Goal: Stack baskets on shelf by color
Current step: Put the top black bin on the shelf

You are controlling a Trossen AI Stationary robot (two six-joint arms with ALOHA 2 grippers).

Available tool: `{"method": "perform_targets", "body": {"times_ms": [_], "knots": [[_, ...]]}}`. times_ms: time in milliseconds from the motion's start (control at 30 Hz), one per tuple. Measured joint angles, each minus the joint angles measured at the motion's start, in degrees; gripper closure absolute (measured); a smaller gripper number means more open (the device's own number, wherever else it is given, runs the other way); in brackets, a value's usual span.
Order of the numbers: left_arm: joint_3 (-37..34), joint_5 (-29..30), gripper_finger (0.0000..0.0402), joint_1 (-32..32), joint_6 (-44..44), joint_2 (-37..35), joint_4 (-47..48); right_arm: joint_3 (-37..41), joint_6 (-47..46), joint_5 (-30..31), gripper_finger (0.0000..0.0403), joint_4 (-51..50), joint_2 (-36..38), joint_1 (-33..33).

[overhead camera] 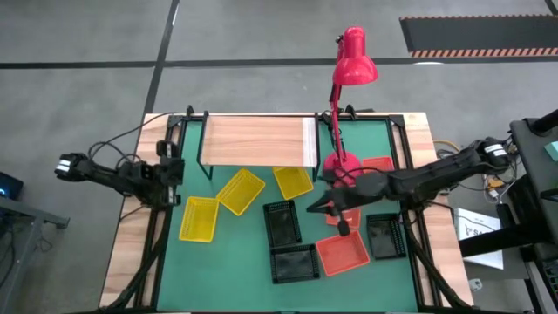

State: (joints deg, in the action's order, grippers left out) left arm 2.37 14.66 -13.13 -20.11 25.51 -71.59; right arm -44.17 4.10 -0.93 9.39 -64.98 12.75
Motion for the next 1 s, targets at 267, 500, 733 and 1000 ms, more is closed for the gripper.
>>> {"method": "perform_targets", "body": {"times_ms": [267, 500, 733, 1000], "knots": [[-0.5, 0.74, 0.0385, 0.0, -1.35, -0.86, 1.42, -13.0, -4.08, 0.06, 0.0394, -19.9, -9.19, 0.73], [-0.7, 0.72, 0.0385, -0.02, -1.24, 1.19, 2.2, -26.16, -3.8, 0.85, 0.0394, -40.47, -18.98, 2.26], [-0.72, 0.7, 0.0385, -0.01, -1.21, 1.85, 2.0, -35.89, 3.24, 0.88, 0.039, -54.82, -29.36, 2.82], [-0.72, 0.7, 0.0385, -0.01, -1.26, 1.02, 1.78, -42.24, 14.64, 1.52, 0.0318, -63.02, -37.49, 3.18]]}}
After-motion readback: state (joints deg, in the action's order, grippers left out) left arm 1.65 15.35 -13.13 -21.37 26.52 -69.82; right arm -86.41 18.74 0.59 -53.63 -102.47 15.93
